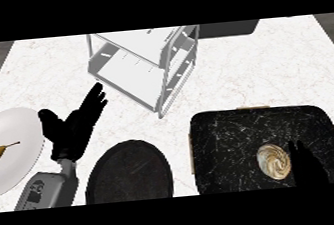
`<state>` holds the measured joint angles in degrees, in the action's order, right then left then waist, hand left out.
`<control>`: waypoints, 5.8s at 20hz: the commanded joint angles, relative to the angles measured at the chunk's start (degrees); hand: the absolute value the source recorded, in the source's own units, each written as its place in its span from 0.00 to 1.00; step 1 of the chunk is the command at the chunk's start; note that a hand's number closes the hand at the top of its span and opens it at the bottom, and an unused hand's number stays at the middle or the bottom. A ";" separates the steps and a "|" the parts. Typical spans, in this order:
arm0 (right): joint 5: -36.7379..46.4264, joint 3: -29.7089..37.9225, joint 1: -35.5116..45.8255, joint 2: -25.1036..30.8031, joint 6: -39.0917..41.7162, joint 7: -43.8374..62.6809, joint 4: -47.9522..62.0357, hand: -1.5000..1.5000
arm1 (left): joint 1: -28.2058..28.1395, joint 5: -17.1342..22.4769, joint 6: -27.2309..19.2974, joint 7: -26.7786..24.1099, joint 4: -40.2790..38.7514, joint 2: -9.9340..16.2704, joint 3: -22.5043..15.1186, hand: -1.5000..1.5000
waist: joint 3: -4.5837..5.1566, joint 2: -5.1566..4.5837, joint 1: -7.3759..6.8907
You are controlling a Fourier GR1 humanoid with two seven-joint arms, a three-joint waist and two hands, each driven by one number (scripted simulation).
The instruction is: Pick the cupcake from the tray and place it in the tiered basket
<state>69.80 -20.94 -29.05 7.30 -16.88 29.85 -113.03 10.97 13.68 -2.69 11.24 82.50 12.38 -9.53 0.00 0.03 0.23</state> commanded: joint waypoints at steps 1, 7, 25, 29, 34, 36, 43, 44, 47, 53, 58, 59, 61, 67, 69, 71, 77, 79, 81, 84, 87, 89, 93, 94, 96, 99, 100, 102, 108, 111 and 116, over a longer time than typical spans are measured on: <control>-3.03 2.13 1.68 1.00 -0.05 -1.15 0.93 0.00 | -1.95 -3.07 -2.09 0.29 2.86 -2.85 -0.87 0.50 | 0.00 0.03 -0.08; -10.11 7.83 8.18 2.80 2.91 -3.35 4.24 0.00 | 1.18 -3.46 0.05 0.75 -0.06 -3.27 1.37 0.50 | 0.00 -0.06 -0.06; -13.91 9.08 13.34 1.84 -0.44 -12.30 20.53 1.00 | 0.22 -5.32 2.37 -0.77 -1.17 -4.42 3.50 0.50 | 0.01 -0.13 0.06; -13.43 9.03 16.92 1.23 -3.76 -16.54 23.50 1.00 | -3.25 -4.20 4.33 0.55 3.41 -2.67 3.92 0.50 | -0.01 -0.05 -0.43; -8.18 5.67 13.86 -2.08 -9.38 -17.52 25.86 1.00 | -4.68 -4.69 3.96 -1.29 2.61 -3.94 3.63 0.50 | 0.01 -0.06 -0.40; -8.97 7.69 17.79 -2.86 -9.61 -16.72 27.24 1.00 | -3.22 -3.26 5.11 2.35 4.49 -2.05 4.98 0.50 | -0.02 -0.07 -0.73; -5.17 1.63 10.47 -6.98 -10.93 1.44 19.94 1.00 | -1.89 -4.90 3.33 1.48 2.11 -3.99 4.25 0.50 | 0.20 -0.16 0.19; -4.79 1.71 9.42 -7.00 -9.51 4.87 20.10 1.00 | -0.97 -5.01 3.14 1.26 2.12 -4.17 4.29 0.50 | 0.29 -0.38 0.65; -4.35 1.27 6.40 -7.08 -9.07 13.56 18.94 1.00 | -1.88 -4.83 3.38 1.75 2.85 -3.83 4.20 0.50 | 0.41 -0.48 0.83; 1.42 -8.18 8.11 -7.15 -12.93 29.35 8.42 1.00 | -1.47 -5.08 3.49 1.80 2.37 -2.94 4.84 0.50 | 0.47 0.29 0.68; 11.86 -13.33 13.54 -7.25 -12.95 38.23 1.96 1.00 | -2.26 -4.73 3.80 2.25 2.10 -3.31 4.46 0.50 | 0.78 0.68 0.57; 14.37 -14.15 13.96 -7.26 -12.59 38.86 0.84 1.00 | -2.71 -4.78 3.89 1.39 2.57 -3.23 4.55 0.50 | 0.86 1.01 0.55; 18.18 -15.15 16.52 -7.27 -10.08 41.08 -0.95 1.00 | -2.81 -4.72 4.03 1.37 2.59 -3.46 4.28 0.50 | 0.82 0.80 0.43; 27.13 -18.73 22.47 -7.28 -2.85 44.83 -5.43 1.00 | -0.79 -4.91 3.74 2.12 2.10 -3.27 4.66 0.50 | 0.80 0.65 0.86; 29.22 -19.25 24.47 -7.28 -0.09 45.82 -5.79 1.00 | -1.40 -4.74 3.65 2.09 1.89 -3.70 4.52 0.50 | 0.85 0.52 0.21; 31.03 -19.34 27.20 -7.28 3.21 46.84 -5.40 1.00 | -1.07 -4.45 3.98 3.01 1.84 -3.93 4.10 0.50 | 0.79 0.25 -0.43; 30.61 -17.28 33.19 -7.28 10.20 49.59 -4.98 1.00 | -0.95 -5.17 4.23 2.16 2.60 -4.25 3.06 0.50 | 0.73 -0.33 -2.30; 29.70 -16.17 36.36 -7.28 12.19 50.09 -5.26 1.00 | -0.09 -4.96 4.41 2.91 2.51 -3.96 3.28 0.50 | 0.66 -0.47 -2.85; 29.19 -14.25 39.71 -7.28 11.58 51.86 -4.55 1.00 | 0.16 -4.74 4.89 3.24 2.82 -3.87 3.05 0.50 | 0.55 -0.55 -3.65; 27.25 -9.54 44.83 -7.28 13.79 52.43 -3.18 1.00 | 0.66 -5.56 4.49 2.42 2.63 -5.02 1.89 0.50 | 0.50 -0.82 -4.07; 25.27 -5.52 50.47 -7.28 14.66 53.32 0.05 1.00 | 1.27 -5.10 4.81 2.73 2.19 -5.24 1.95 0.50 | 0.45 -1.14 -5.26; 23.39 -1.89 54.46 -7.28 15.55 53.00 2.72 1.00 | 1.68 -5.62 5.08 2.32 2.22 -5.57 1.09 0.50 | 0.42 -1.38 -6.01; 20.27 2.93 64.02 -7.28 16.43 53.91 9.86 1.00 | 2.65 -5.78 5.38 2.45 1.38 -5.56 0.96 0.50 | 0.32 -1.43 -6.90; 19.31 4.24 65.61 -7.28 15.48 54.37 12.07 1.00 | 2.29 -5.46 6.10 2.37 2.04 -5.07 0.96 0.50 | 0.28 -1.48 -7.92; 17.84 7.70 71.43 -7.28 15.95 53.24 15.89 1.00 | 3.69 -5.31 5.42 3.81 1.75 -6.17 0.64 0.50 | 0.24 -1.46 -7.90; 15.88 10.55 76.86 -7.28 13.92 53.37 23.86 1.00 | 4.21 -6.35 5.15 3.56 0.78 -6.78 -0.35 0.50 | 0.20 -1.86 -8.54; 14.67 12.63 78.18 -7.28 12.26 53.01 25.81 1.00 | 4.71 -6.19 4.72 3.30 0.53 -7.40 -0.15 0.50 | 0.16 -2.05 -8.46; 13.74 15.08 82.33 -7.28 11.62 52.81 29.85 1.00 | 5.02 -6.61 5.16 3.13 -0.14 -7.05 -0.38 0.50 | 0.17 -1.99 -8.26; 7.88 22.46 86.65 -7.28 -2.44 47.64 35.03 0.00 | 6.14 -5.90 5.90 3.25 0.47 -7.13 -0.21 0.50 | -0.04 -2.90 -10.45; 4.80 24.53 89.94 -7.28 -6.82 42.93 39.91 0.00 | 6.51 -6.52 5.62 3.31 -0.01 -7.48 -0.71 0.50 | -0.03 -2.96 -10.38; 5.30 25.24 93.02 -7.29 -16.13 36.59 49.37 0.00 | 5.70 -7.17 5.40 3.11 0.03 -7.62 -1.25 0.50 | 0.07 -2.99 -10.77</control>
<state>75.65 3.53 60.72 0.29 -21.30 62.29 -70.09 17.09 7.17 2.95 14.55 82.61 4.73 -10.42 0.03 -2.92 -10.35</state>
